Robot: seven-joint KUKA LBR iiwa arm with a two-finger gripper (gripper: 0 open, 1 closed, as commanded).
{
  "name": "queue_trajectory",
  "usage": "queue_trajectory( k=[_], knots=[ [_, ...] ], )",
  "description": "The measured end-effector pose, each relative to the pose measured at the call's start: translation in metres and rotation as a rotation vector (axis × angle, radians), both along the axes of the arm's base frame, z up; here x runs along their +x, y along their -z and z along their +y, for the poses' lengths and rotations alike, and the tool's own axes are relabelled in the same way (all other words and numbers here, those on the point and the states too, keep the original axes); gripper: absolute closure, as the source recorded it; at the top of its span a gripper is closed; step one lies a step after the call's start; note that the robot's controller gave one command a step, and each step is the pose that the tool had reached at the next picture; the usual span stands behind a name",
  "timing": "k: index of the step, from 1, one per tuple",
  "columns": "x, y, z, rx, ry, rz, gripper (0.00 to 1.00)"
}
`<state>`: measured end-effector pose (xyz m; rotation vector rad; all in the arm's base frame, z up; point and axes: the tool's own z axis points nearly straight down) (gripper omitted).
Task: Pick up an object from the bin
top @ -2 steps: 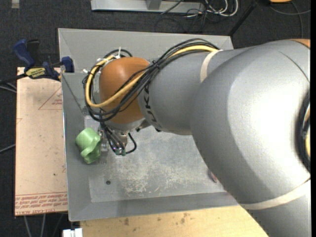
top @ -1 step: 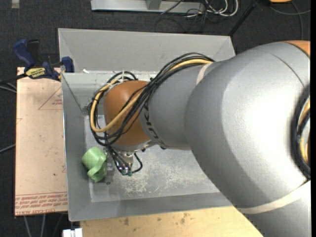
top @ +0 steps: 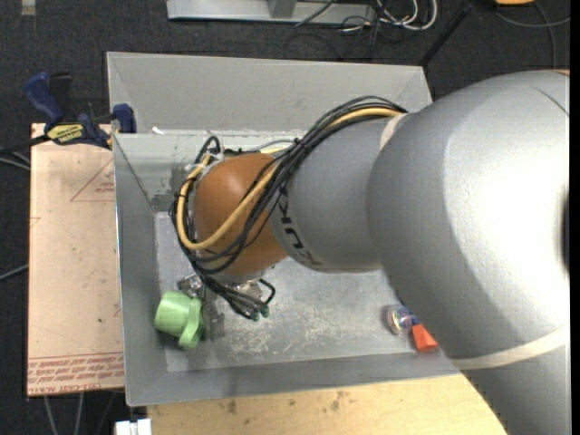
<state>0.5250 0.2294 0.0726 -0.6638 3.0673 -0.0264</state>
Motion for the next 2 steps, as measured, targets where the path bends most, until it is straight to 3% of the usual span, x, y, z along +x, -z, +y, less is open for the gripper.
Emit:
queue_trajectory(
  k=[1,2],
  knots=[
    [-0.011,-0.109,0.021,0.021,0.007,-0.003,1.00],
    [-0.022,-0.188,-0.040,0.018,0.037,-0.003,1.00]
  ],
)
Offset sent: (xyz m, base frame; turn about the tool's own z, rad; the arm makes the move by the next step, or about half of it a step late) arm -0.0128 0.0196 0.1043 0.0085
